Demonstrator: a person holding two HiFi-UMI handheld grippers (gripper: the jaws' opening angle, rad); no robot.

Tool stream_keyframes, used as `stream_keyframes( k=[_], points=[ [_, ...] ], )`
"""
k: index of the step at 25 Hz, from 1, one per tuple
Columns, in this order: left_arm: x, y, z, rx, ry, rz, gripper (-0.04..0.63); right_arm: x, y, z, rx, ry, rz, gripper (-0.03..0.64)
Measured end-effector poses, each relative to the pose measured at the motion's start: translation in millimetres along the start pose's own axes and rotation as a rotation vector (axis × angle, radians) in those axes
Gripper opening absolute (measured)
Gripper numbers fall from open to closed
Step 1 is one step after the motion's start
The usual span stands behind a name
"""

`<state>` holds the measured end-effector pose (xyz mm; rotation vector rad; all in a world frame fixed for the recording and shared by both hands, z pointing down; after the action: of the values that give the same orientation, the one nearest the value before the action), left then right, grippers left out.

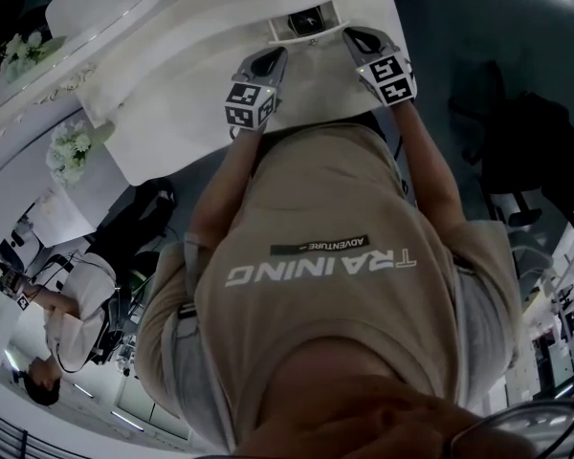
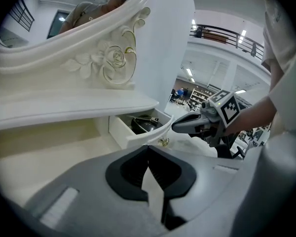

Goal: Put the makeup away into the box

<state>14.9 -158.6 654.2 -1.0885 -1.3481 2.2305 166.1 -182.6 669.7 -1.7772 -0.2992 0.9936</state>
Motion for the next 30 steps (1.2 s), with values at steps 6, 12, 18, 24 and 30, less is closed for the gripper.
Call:
stream_keyframes(
  k=[6,12,18,24,30],
  points=[
    [-4.9,3.8,2.3,0.022,0.009,0.027,0.006,-7.2,-0.9,-4.3,-0.014,0.043,-0.005,0.005],
    [-18.9,17.6,12.3,0.063,0.041,0.009,0.006,-17.4,10.0,-20.8,-0.019,0.064,-0.036,0.005],
    [-31.2,23.5,23.8,0.085,0.067,0.007,0.007,-32.4,15.0,-34.5,-0.056,0.066,-0.061,0.005],
    [-35.5,33.2,42.4,0.086,0.088,-0.021,0.007,-50.6,27.5,-41.3,-0.06,0.056,-0.066,0.005],
    [-45.4,40.8,55.3,0.093,0.097,-0.037,0.007,-62.0,34.4,-51.2,-0.106,0.052,-0.078,0.005]
  ],
)
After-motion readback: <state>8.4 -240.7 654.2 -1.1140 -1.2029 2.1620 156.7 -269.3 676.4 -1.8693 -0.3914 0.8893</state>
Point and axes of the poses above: the fingertips, and each gripper's own axes: x backward along the fingers, z to its left, y out of its top, the point moved 2 cm from there along x, backward along the fingers, and after that the axes turned 9 degrees about -z, right-handed, at the moved point
